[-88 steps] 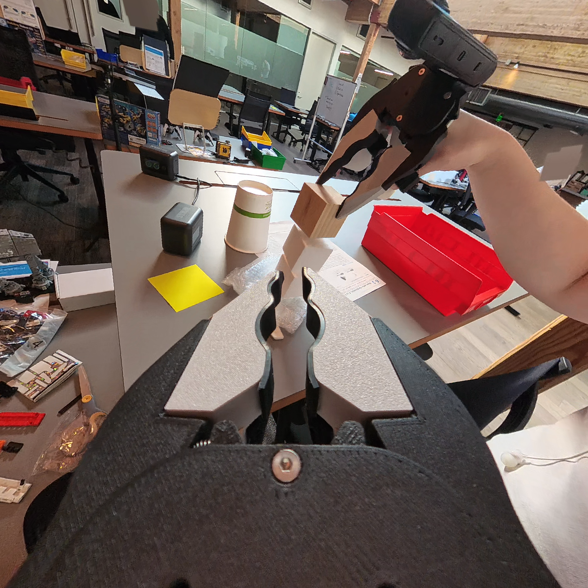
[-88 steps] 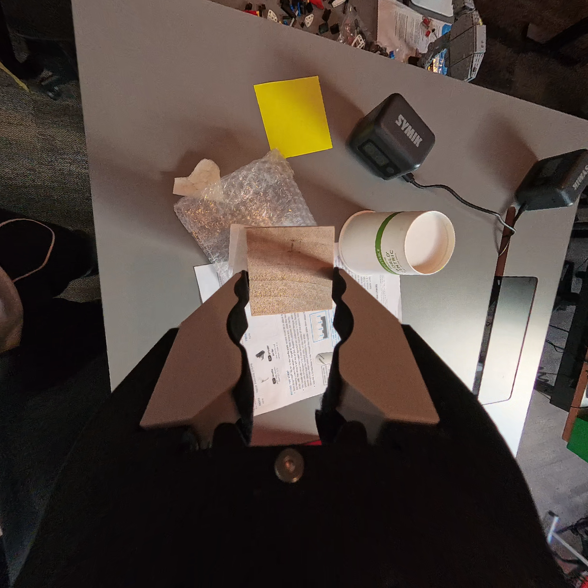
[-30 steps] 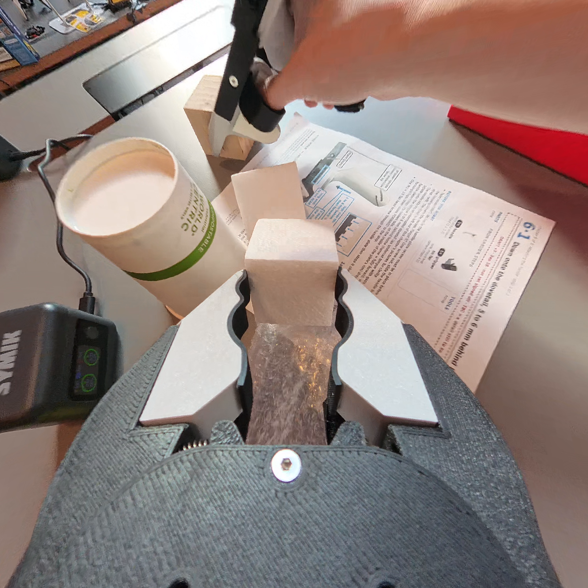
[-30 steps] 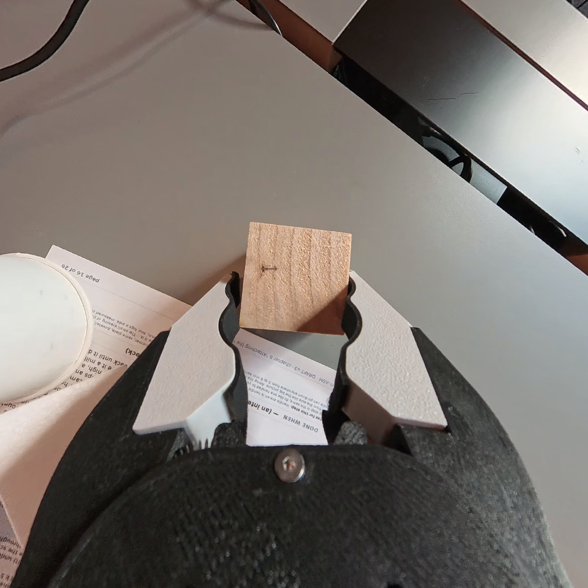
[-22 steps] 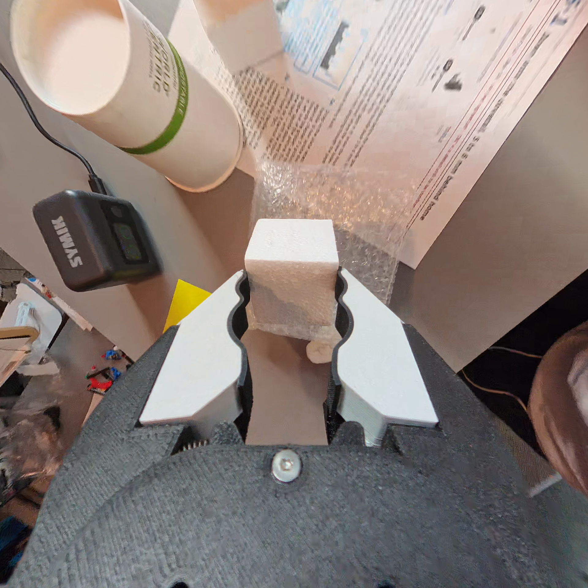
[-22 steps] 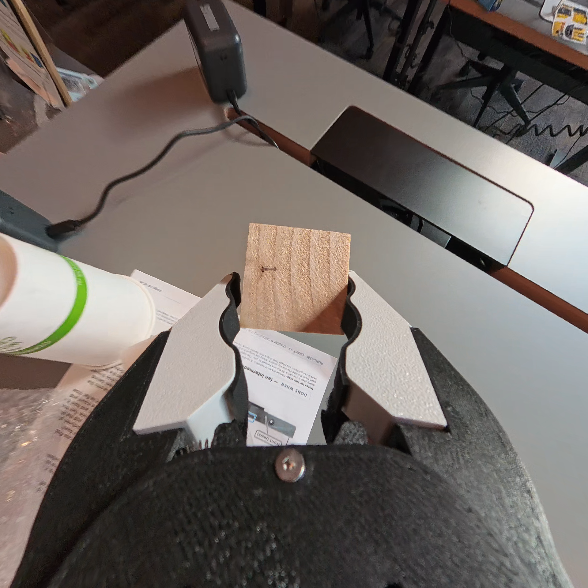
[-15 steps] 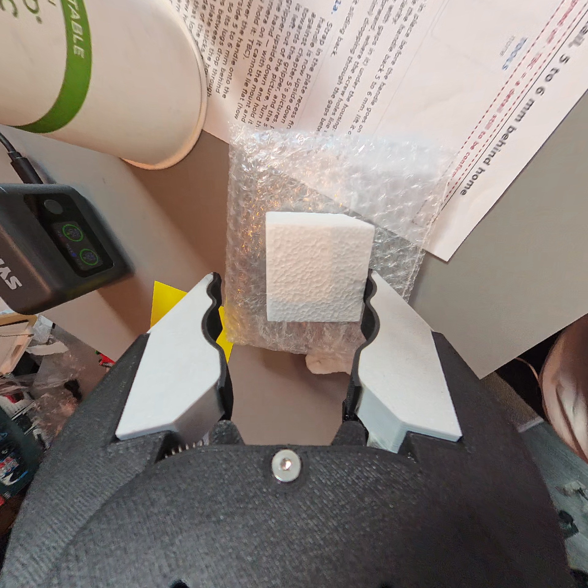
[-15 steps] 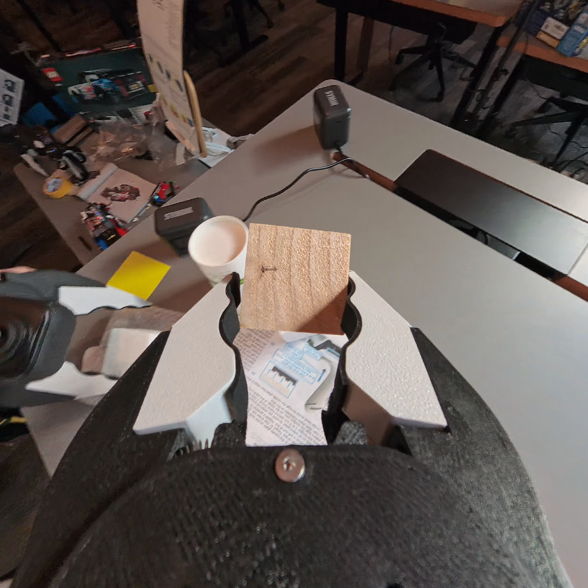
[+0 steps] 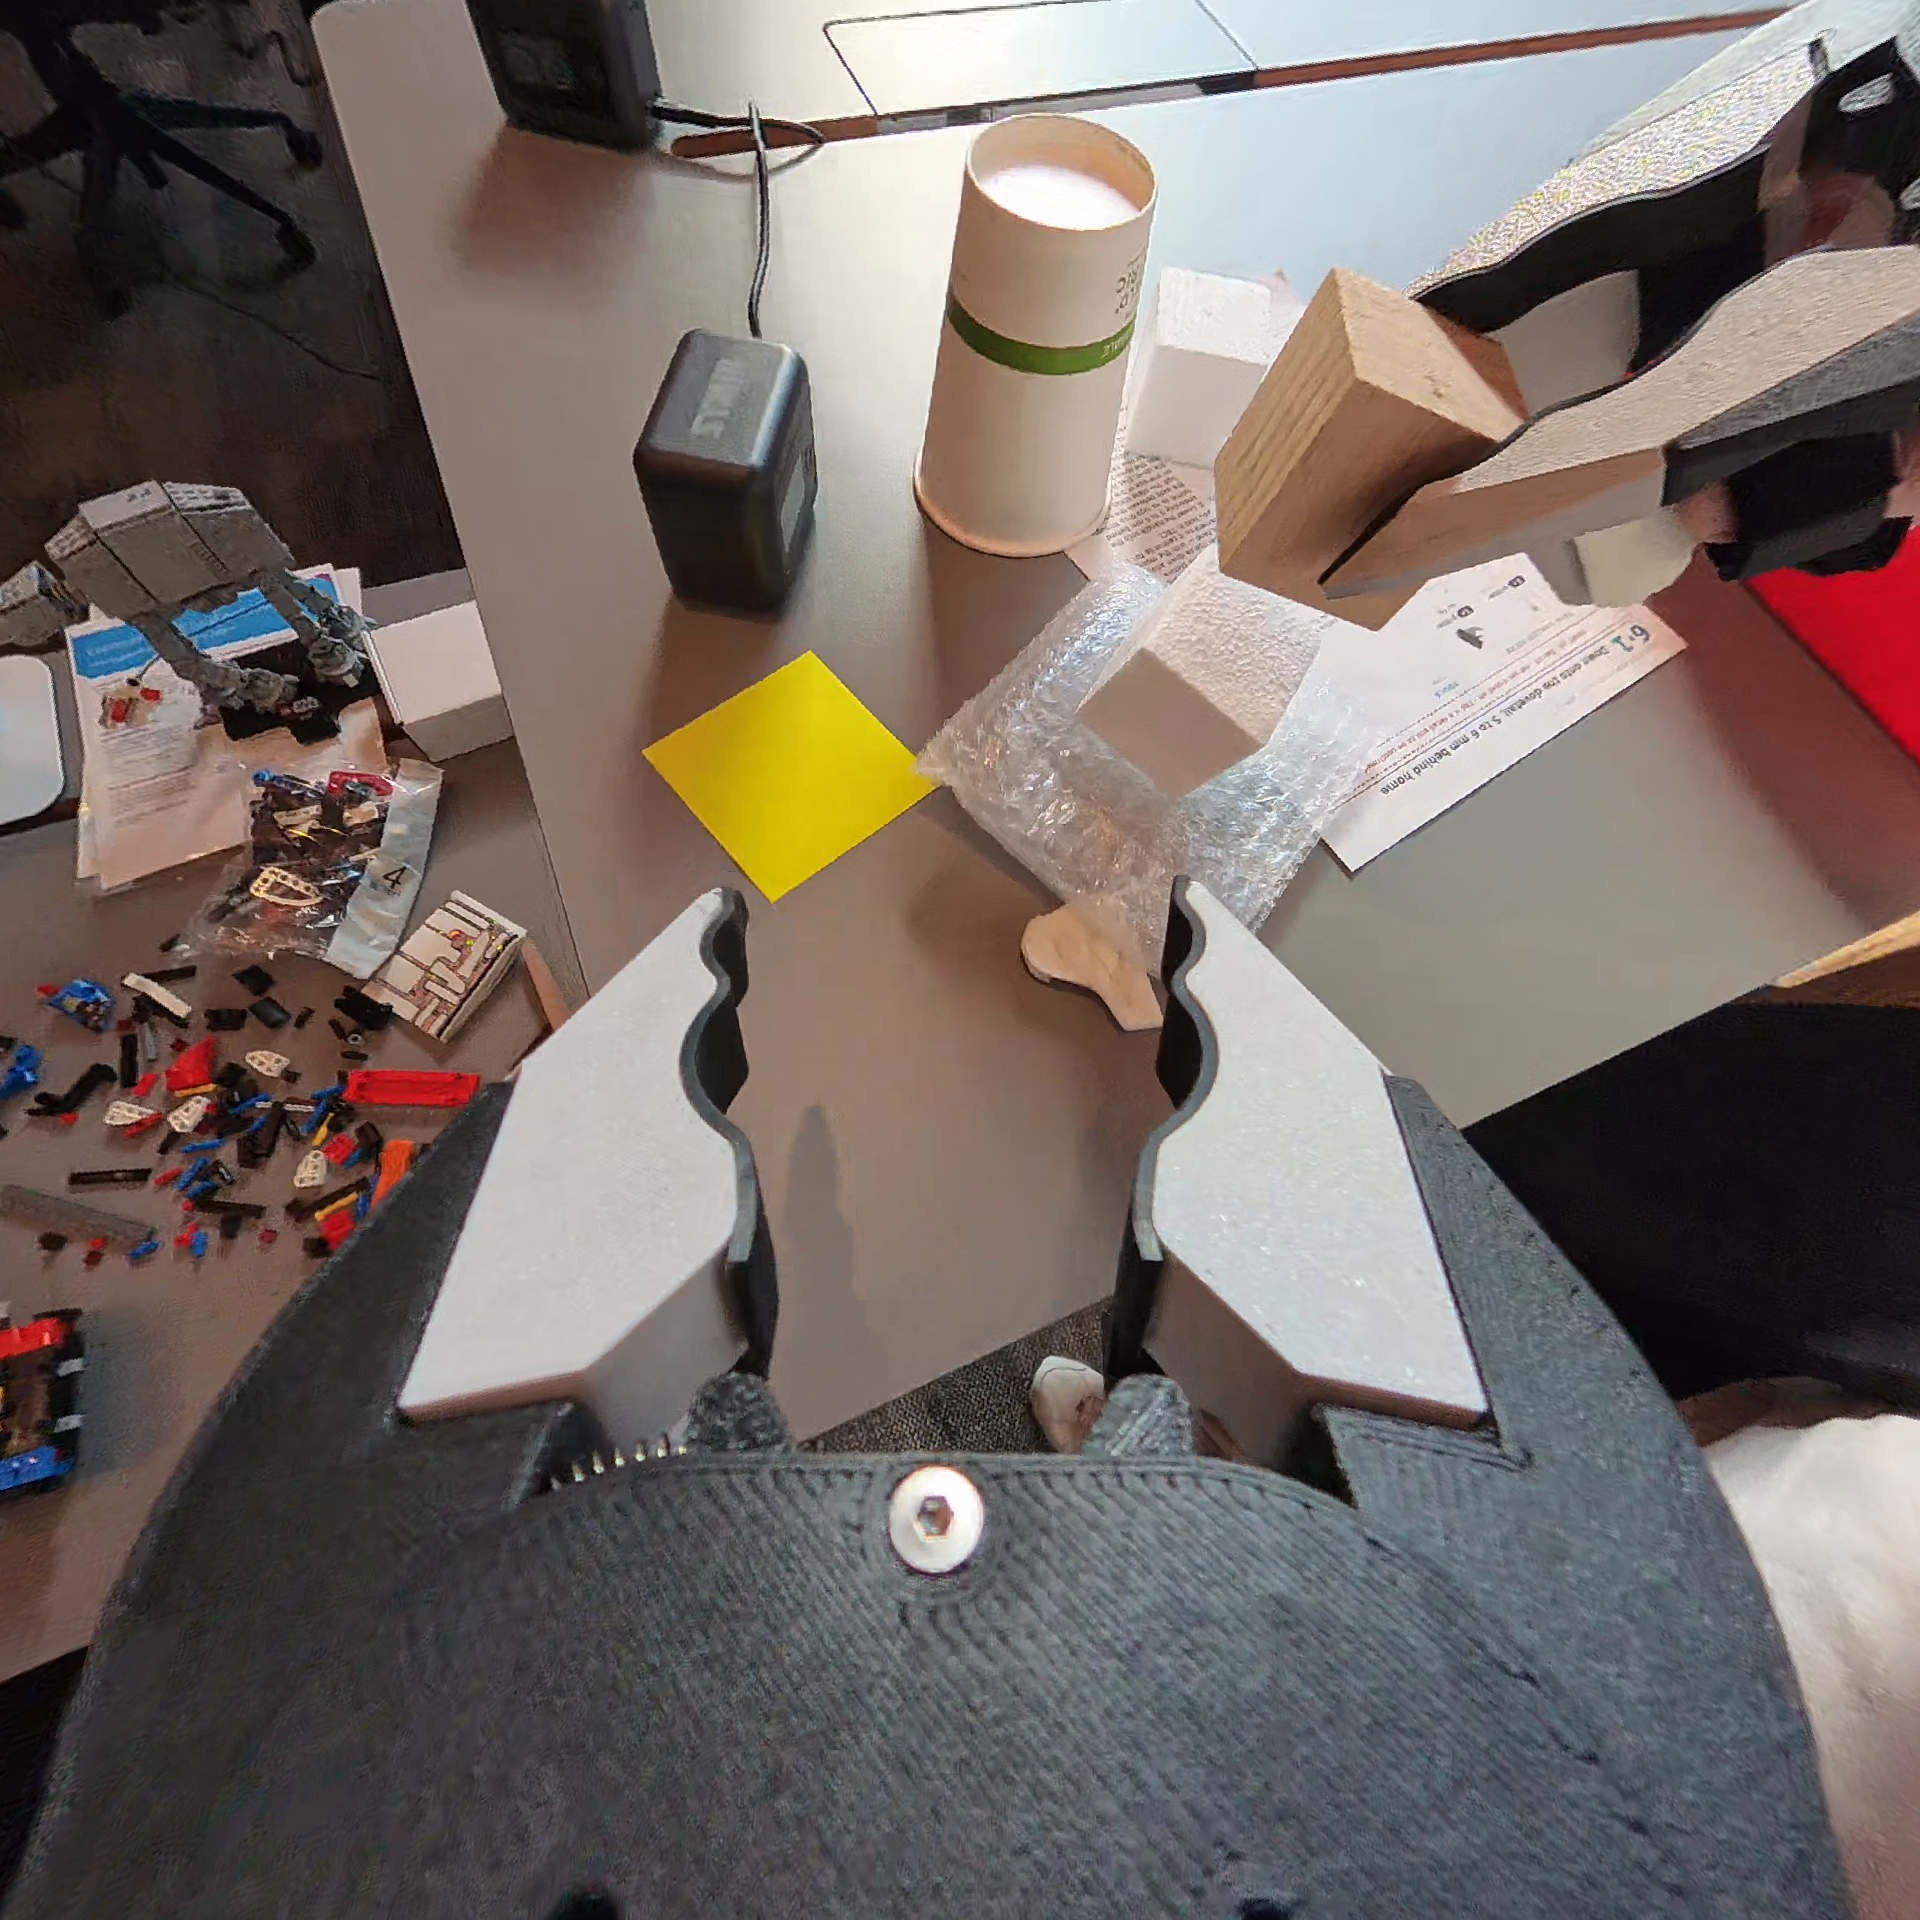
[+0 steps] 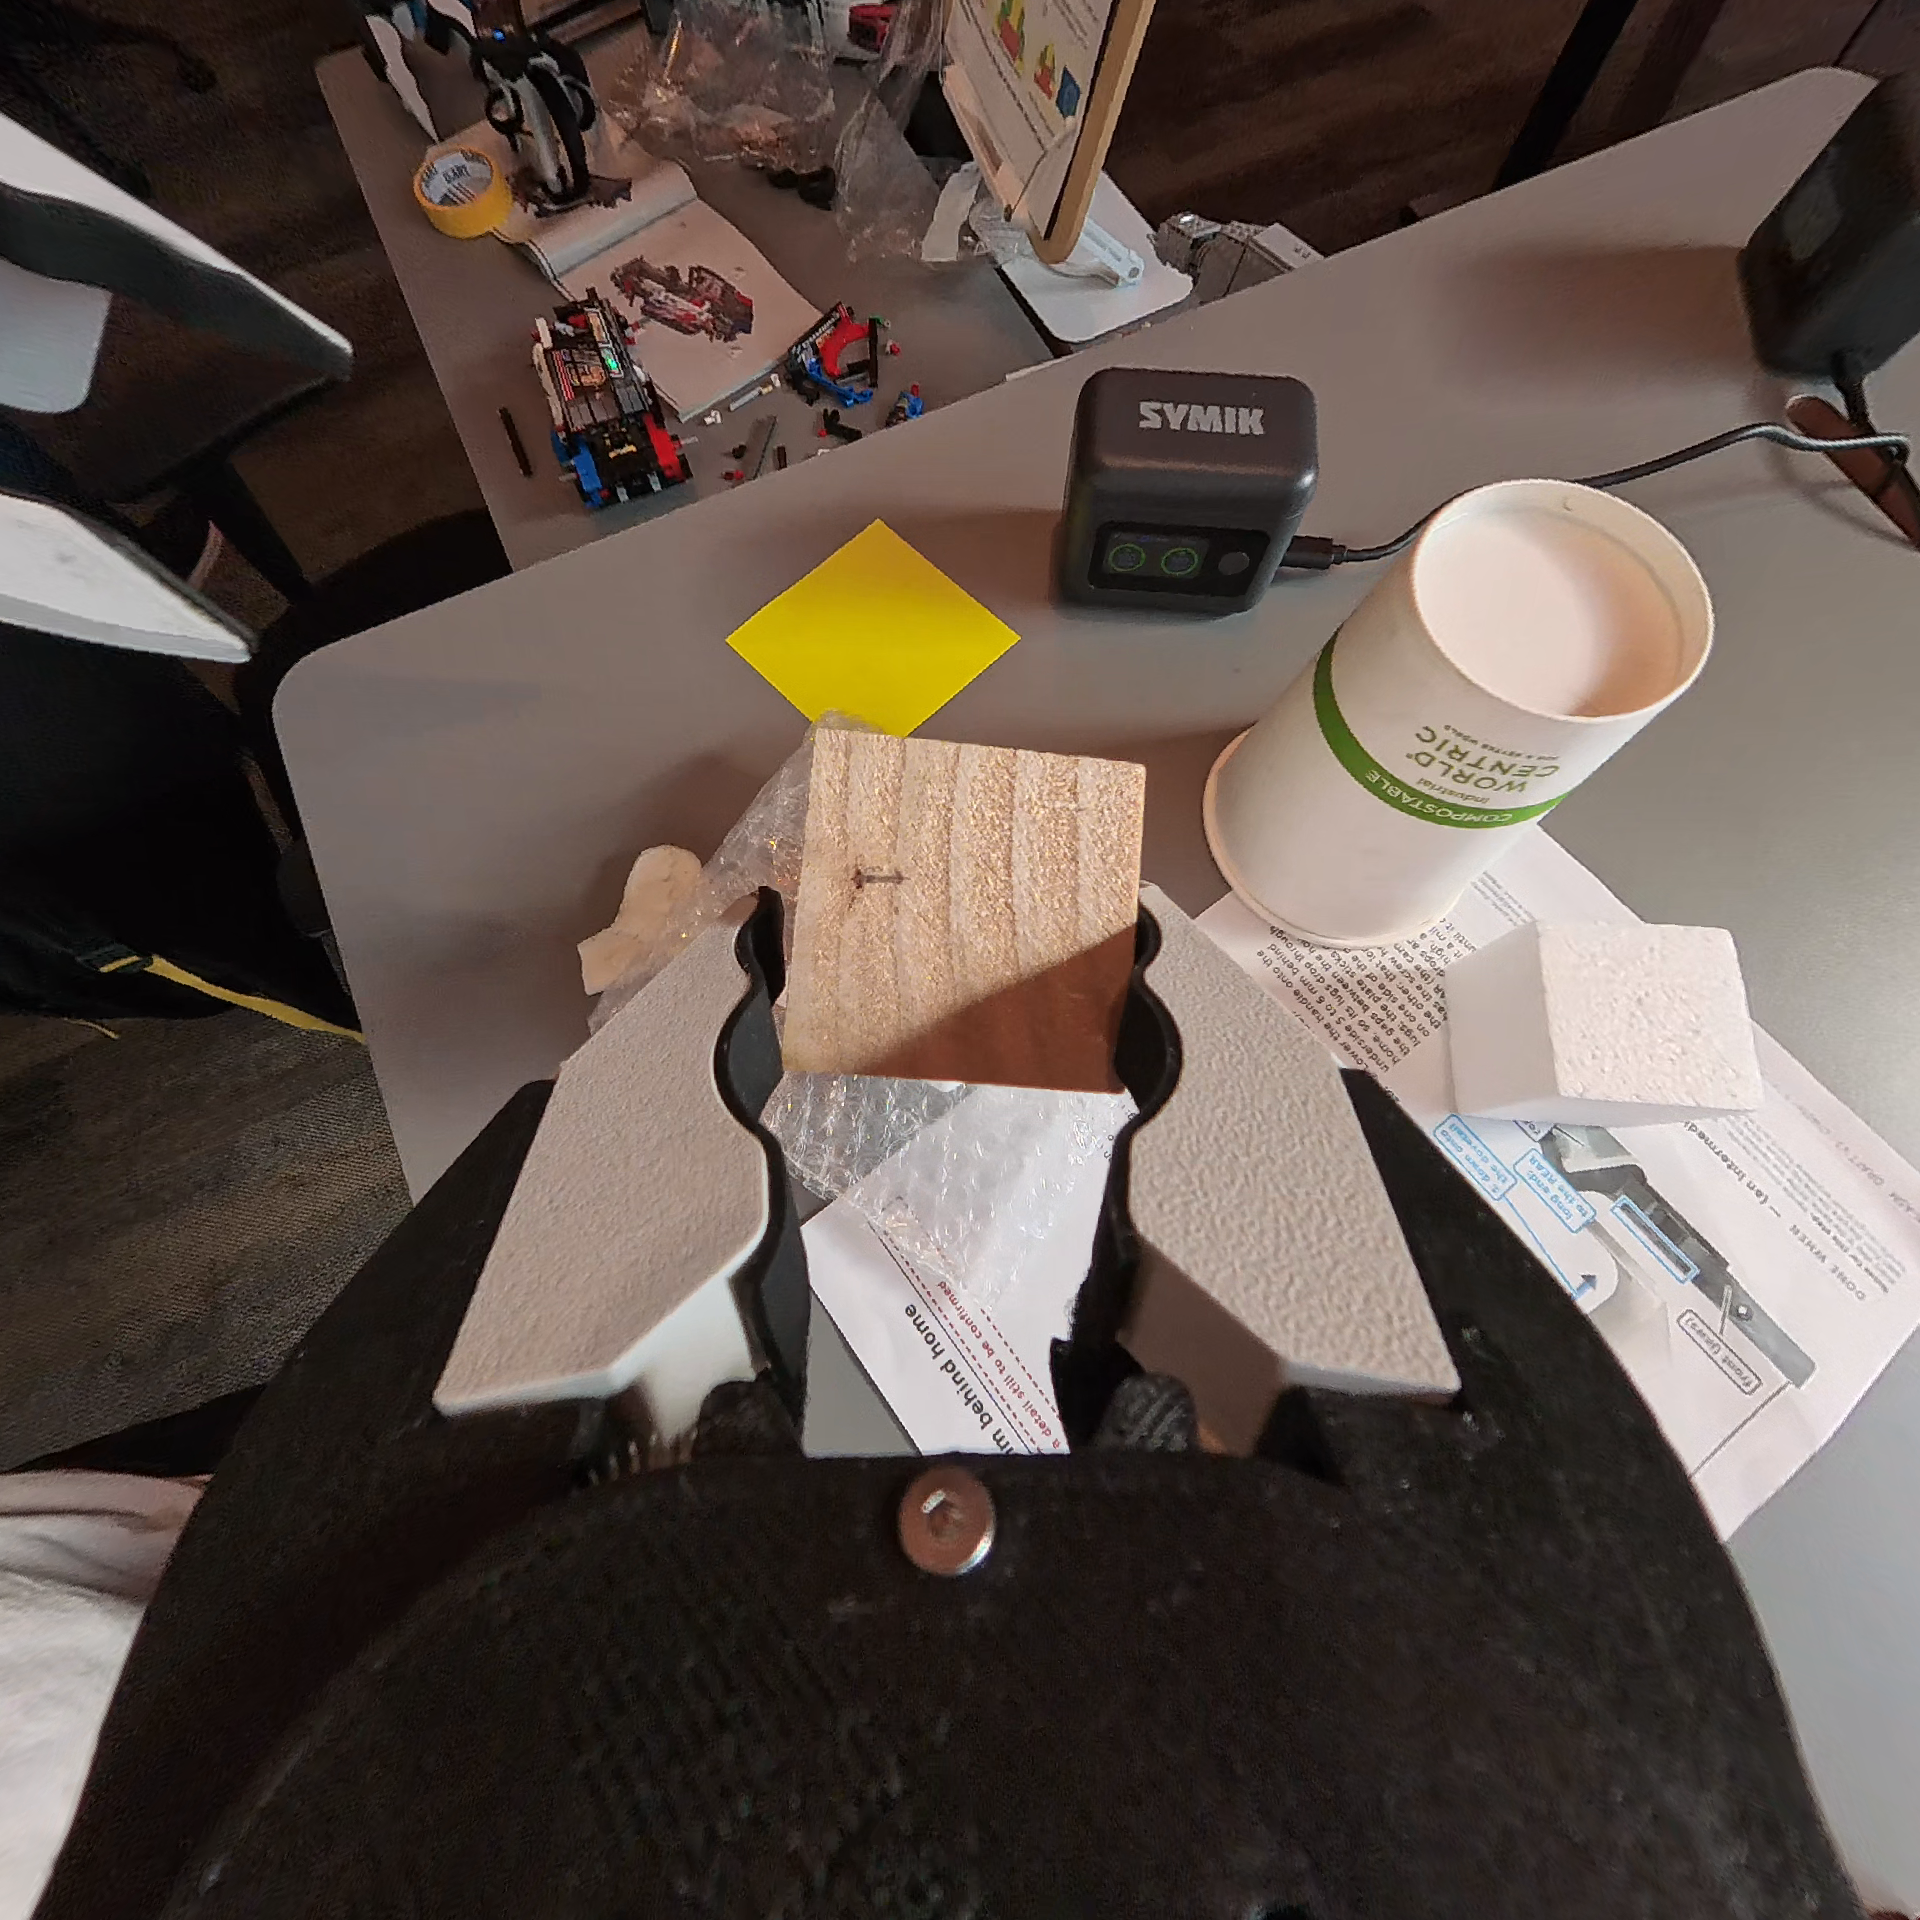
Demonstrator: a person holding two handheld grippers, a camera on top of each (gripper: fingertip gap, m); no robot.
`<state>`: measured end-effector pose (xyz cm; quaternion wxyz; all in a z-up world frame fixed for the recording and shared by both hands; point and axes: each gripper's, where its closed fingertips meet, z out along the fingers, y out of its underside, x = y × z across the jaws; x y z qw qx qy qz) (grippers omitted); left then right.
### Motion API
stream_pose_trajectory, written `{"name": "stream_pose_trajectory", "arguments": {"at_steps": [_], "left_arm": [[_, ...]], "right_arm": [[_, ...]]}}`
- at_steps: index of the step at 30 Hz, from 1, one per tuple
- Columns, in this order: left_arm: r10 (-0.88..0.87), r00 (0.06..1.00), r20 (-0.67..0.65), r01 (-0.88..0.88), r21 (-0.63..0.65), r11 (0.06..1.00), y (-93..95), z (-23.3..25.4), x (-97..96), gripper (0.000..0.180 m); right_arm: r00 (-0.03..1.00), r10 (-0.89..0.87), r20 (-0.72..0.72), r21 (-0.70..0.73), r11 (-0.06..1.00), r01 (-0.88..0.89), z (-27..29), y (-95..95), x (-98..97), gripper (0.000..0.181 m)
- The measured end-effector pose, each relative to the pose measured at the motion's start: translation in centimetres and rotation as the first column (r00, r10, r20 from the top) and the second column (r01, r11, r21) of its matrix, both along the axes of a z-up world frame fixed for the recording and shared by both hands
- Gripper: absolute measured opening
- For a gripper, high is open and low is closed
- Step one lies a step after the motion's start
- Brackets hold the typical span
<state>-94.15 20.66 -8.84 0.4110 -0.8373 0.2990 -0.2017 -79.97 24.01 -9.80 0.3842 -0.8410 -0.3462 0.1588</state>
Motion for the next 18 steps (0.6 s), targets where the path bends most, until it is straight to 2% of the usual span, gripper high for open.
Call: {"name": "stream_pose_trajectory", "arguments": {"at_steps": [4,6,8,18], "left_arm": [[0.039,0.999,0.013,-0.038,-0.02,0.999,-1.5,-1.7,-2.0,0.08],[0.045,0.999,0.001,-0.045,-0.034,0.998,-2.0,-2.5,-2.6,0.081],[0.042,0.999,0.014,-0.042,-0.043,0.998,-2.4,-2.9,-2.7,0.08],[0.041,0.998,0.056,-0.038,-0.059,0.998,-2.2,-3.2,-2.8,0.08]], "right_arm": [[0.999,0.015,0.037,-0.05,0.999,-0.013,-1.5,0.5,-0.9,0.063],[0.994,0.04,0.104,-0.092,0.995,-0.03,-3.2,0.3,-1.0,0.064],[0.987,0.054,0.154,-0.076,0.996,-0.042,-4.2,0.3,-0.9,0.065],[0.994,0.057,0.097,-0.029,0.998,-0.054,-2.9,-0.6,-0.3,0.08]]}}
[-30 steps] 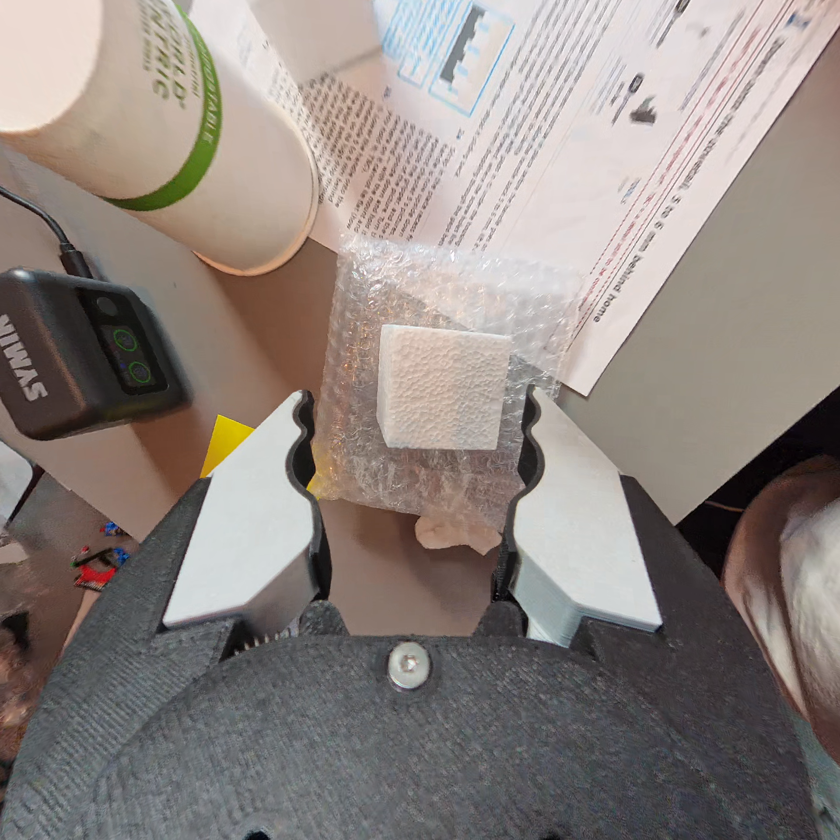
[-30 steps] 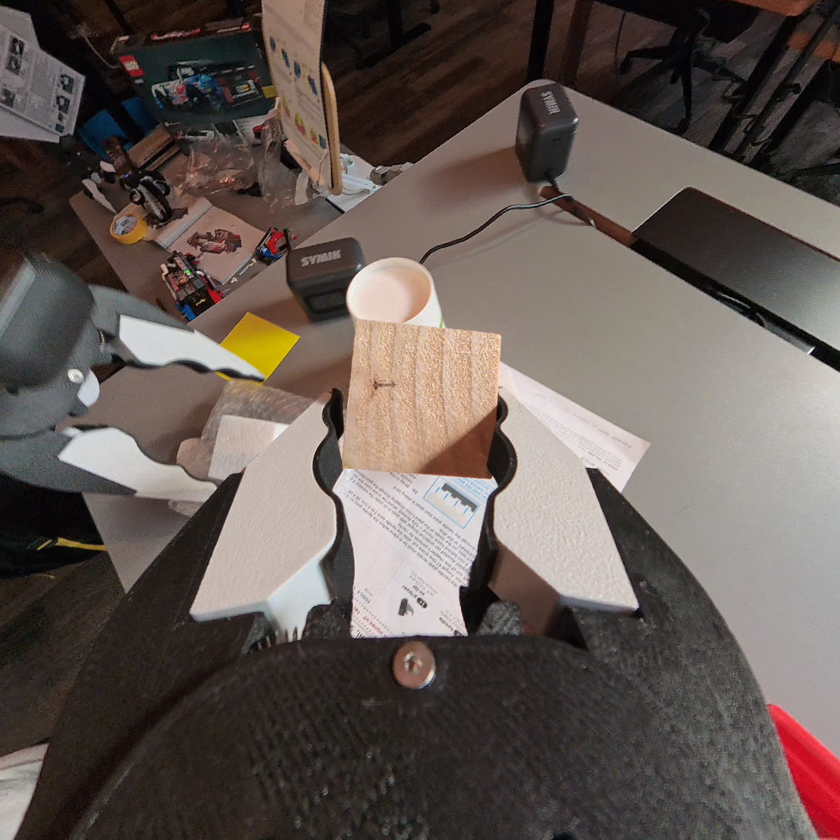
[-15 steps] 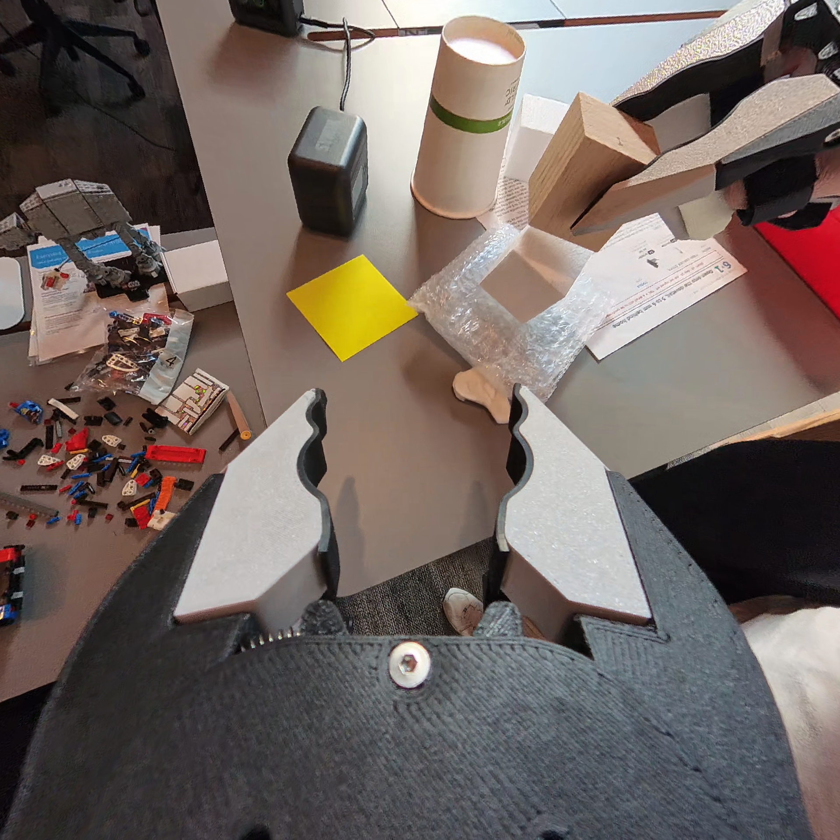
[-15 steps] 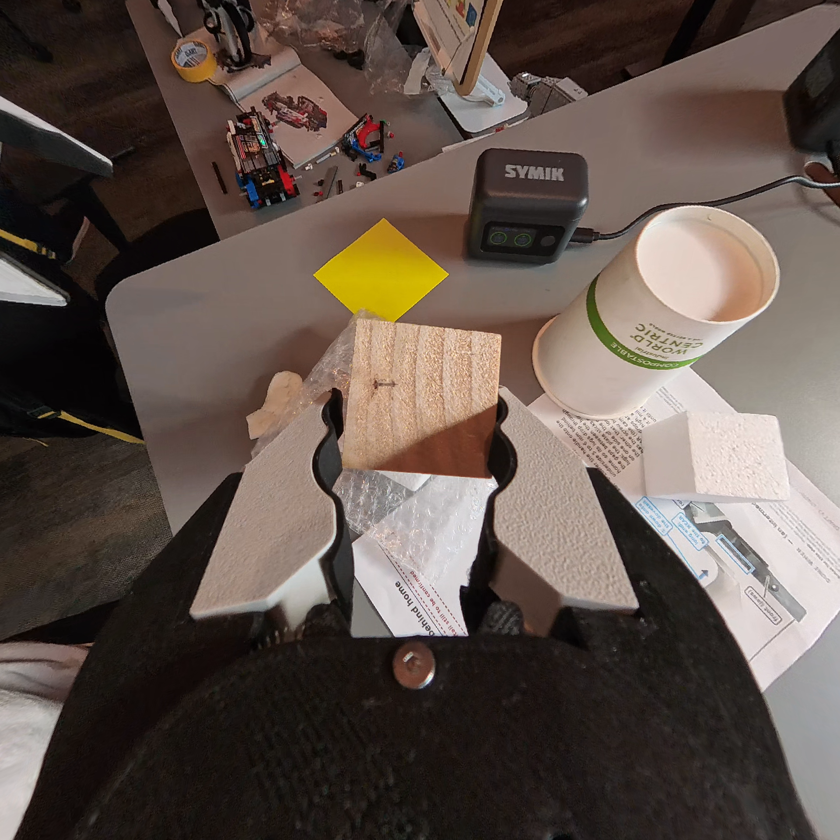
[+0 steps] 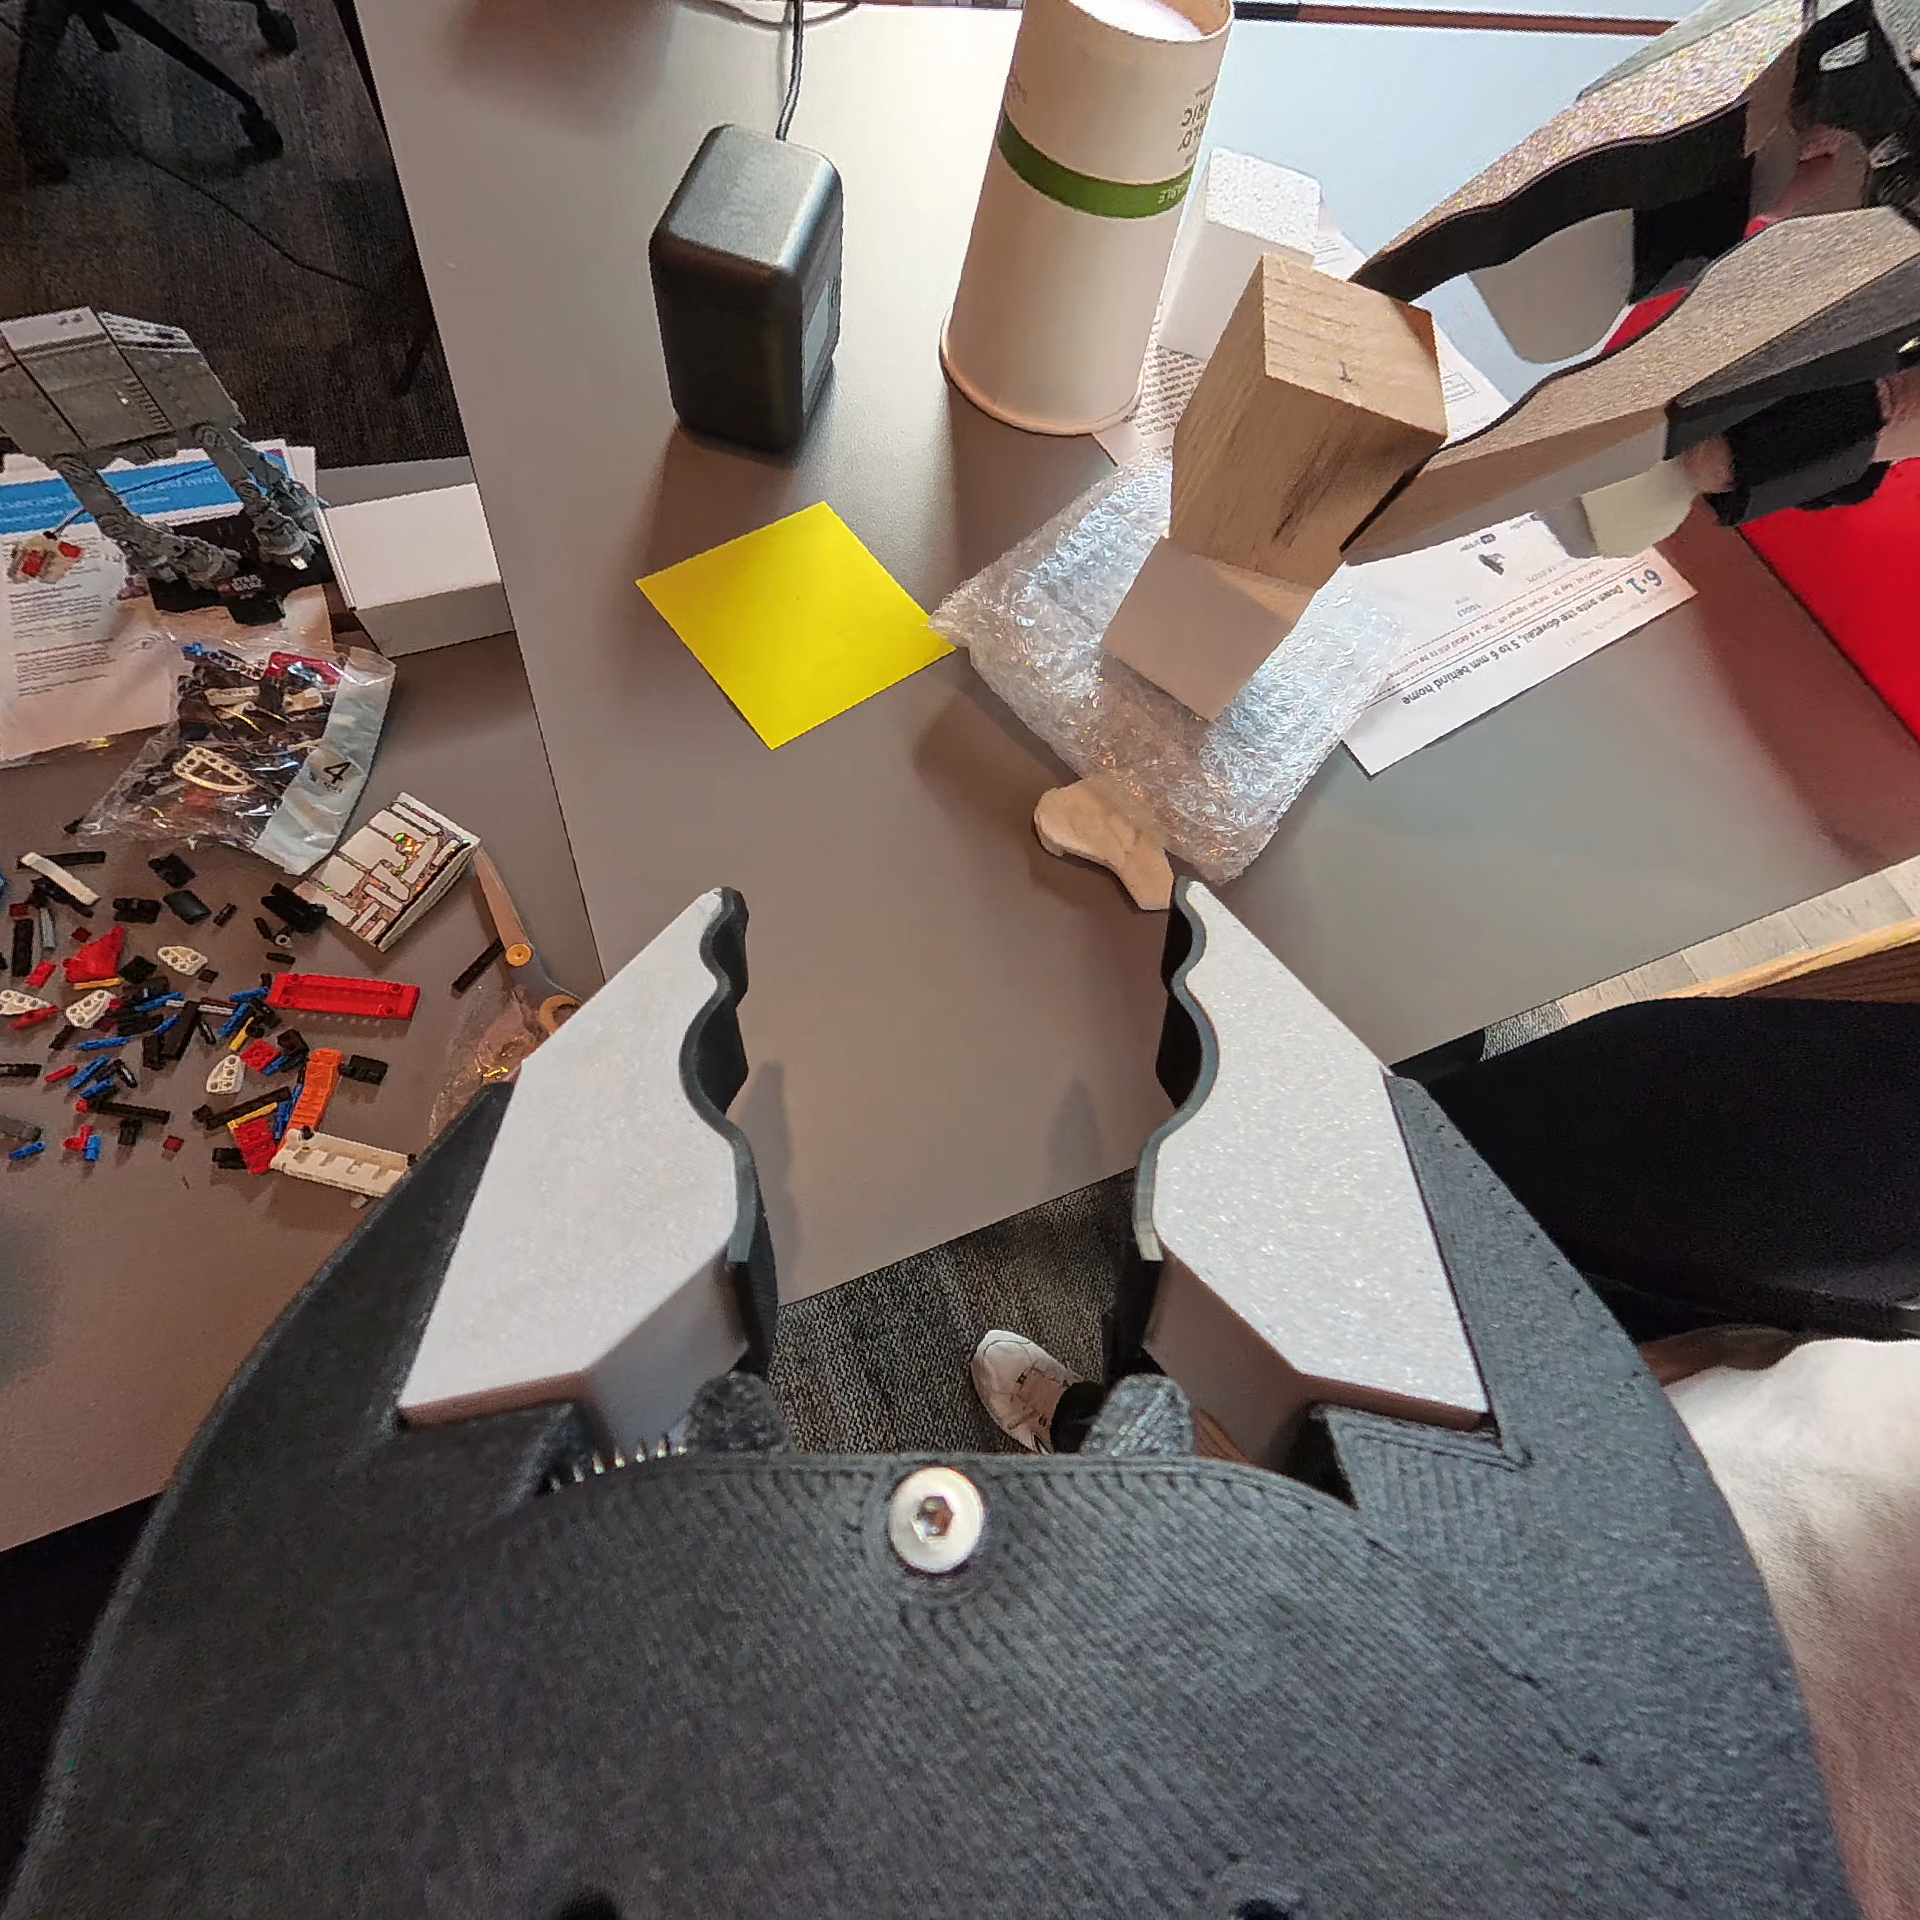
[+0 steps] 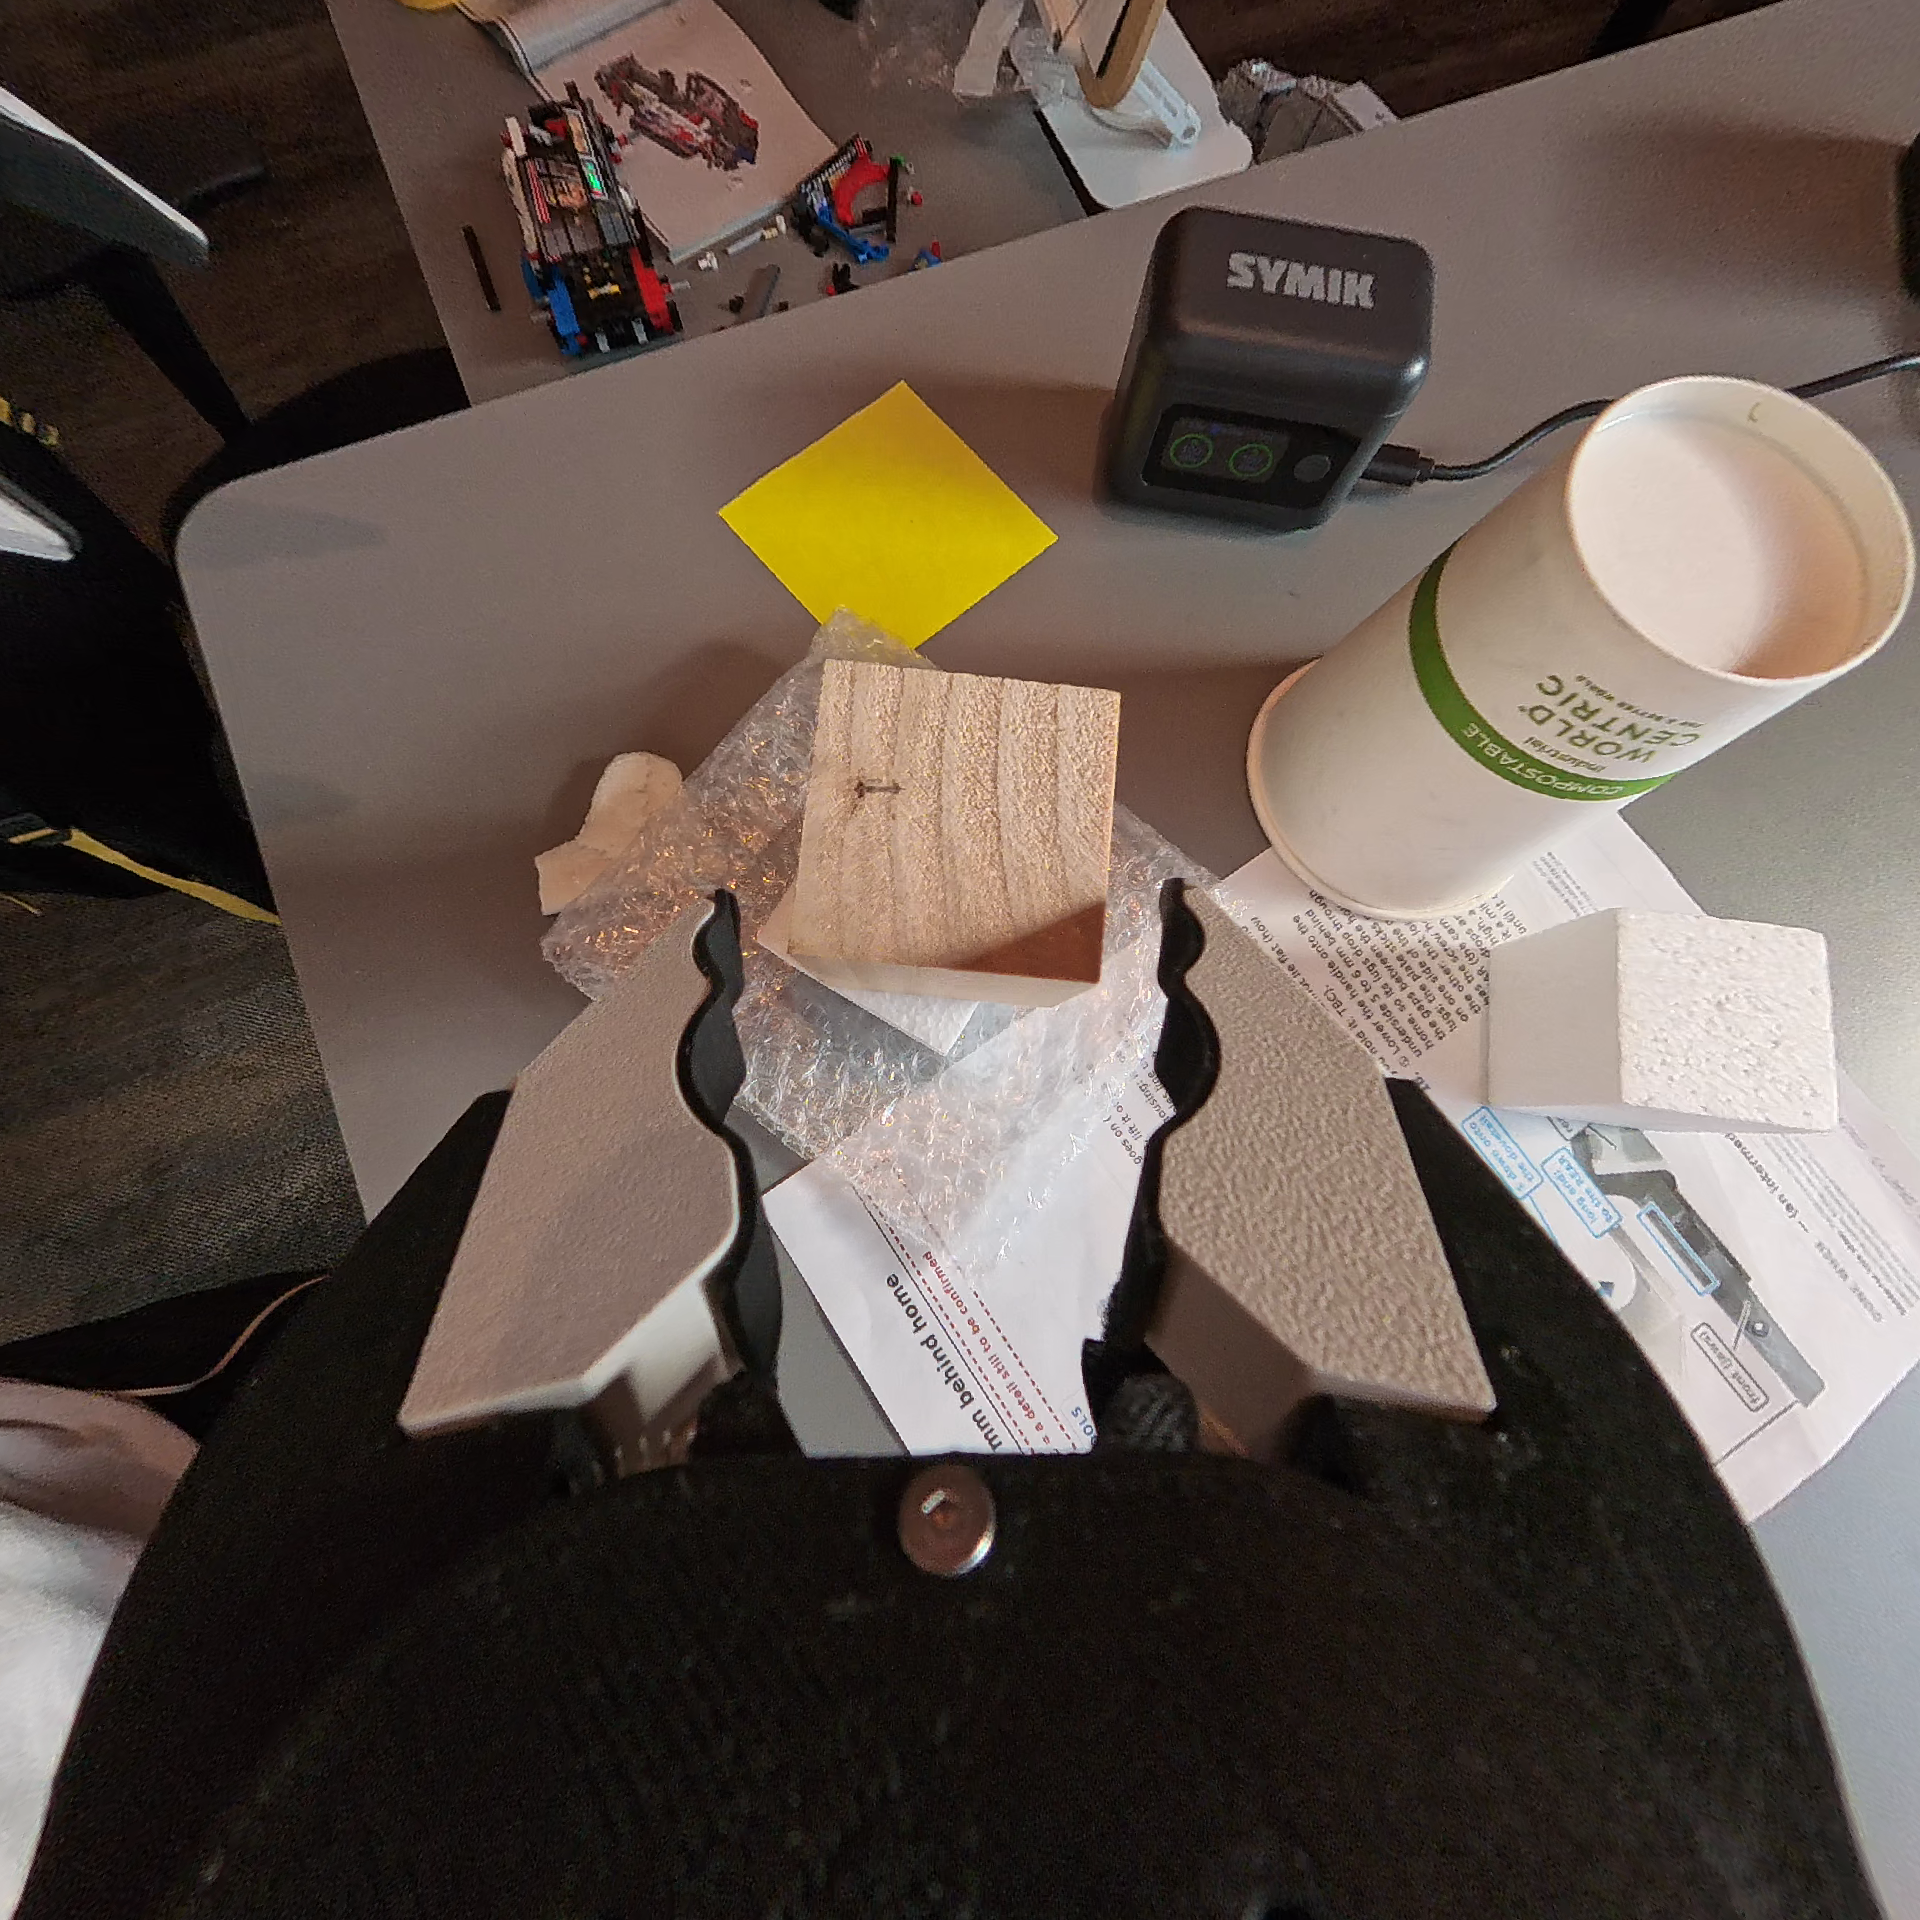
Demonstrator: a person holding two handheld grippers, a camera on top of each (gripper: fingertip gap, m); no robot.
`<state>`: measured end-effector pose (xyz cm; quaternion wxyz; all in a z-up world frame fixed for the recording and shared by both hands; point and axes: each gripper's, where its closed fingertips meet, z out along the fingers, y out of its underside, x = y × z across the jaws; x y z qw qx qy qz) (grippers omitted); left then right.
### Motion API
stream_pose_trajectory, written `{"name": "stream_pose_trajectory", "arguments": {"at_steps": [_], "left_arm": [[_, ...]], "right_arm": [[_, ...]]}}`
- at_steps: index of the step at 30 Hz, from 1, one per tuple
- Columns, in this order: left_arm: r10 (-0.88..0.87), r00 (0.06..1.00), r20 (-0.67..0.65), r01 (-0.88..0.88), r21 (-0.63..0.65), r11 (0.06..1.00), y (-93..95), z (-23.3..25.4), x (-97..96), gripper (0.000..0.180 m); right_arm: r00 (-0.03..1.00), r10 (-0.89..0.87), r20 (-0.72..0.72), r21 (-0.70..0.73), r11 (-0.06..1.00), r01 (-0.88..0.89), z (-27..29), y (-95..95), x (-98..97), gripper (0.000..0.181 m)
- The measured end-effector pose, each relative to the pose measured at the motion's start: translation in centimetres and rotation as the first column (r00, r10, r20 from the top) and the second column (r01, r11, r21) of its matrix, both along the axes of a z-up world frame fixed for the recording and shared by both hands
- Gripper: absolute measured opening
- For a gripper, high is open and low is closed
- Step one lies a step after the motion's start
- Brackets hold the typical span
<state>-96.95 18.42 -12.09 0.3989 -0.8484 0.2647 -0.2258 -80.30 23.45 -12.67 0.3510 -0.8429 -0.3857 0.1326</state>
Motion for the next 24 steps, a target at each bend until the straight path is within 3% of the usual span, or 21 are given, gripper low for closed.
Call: {"name": "stream_pose_trajectory", "arguments": {"at_steps": [4,6,8,12,13,15,16,18,20,22,24], "left_arm": [[0.007,1.0,0.002,-0.007,0.007,1.0,-0.1,0.3,-0.3,0.08],[0.006,1.0,0.014,-0.006,0.014,1.0,-0.3,0.5,-0.5,0.079],[0.005,1.0,0.031,-0.006,0.026,1.0,-0.5,0.8,-0.4,0.077],[0.008,0.999,0.039,-0.009,0.034,0.999,-0.8,1.0,-0.3,0.077],[0.011,0.999,0.033,-0.012,0.037,0.999,-0.9,1.0,-0.3,0.077],[0.017,1.0,0.026,-0.018,0.038,0.999,-1.1,1.1,-0.5,0.077],[0.021,0.999,0.028,-0.022,0.04,0.999,-1.2,1.1,-0.6,0.077],[0.033,0.999,0.027,-0.034,0.046,0.998,-1.4,1.3,-1.0,0.077],[0.045,0.999,0.023,-0.046,0.051,0.998,-1.9,1.3,-1.6,0.075],[0.059,0.998,0.019,-0.06,0.049,0.997,-2.3,1.3,-2.3,0.075],[0.072,0.997,0.018,-0.072,0.052,0.996,-2.3,1.3,-2.7,0.074]], "right_arm": [[0.984,-0.032,-0.178,0.109,0.993,0.052,4.6,1.4,3.3,0.073],[0.966,-0.128,-0.226,0.168,0.971,0.168,5.1,4.7,7.5,0.065],[0.956,-0.238,-0.172,0.145,0.954,0.263,2.2,8.3,11.5,0.067],[0.957,-0.29,-0.029,0.044,0.956,0.291,-4.3,11.7,14.3,0.087],[0.956,-0.293,-0.004,0.037,0.956,0.293,-5.0,12.0,14.5,0.086],[0.954,-0.3,-0.027,0.043,0.953,0.301,-5.2,12.4,14.1,0.057],[0.947,-0.319,-0.033,0.05,0.946,0.32,-5.0,12.5,14.2,0.057],[0.922,-0.386,-0.02,0.1,0.917,0.386,-3.5,12.0,15.2,0.057],[0.896,-0.423,-0.135,0.162,0.883,0.441,0.6,10.4,14.6,0.057],[0.892,-0.348,-0.289,0.197,0.89,0.411,5.5,7.3,11.5,0.056],[0.917,-0.203,-0.344,0.164,0.948,0.271,7.8,4.1,6.6,0.056]]}}
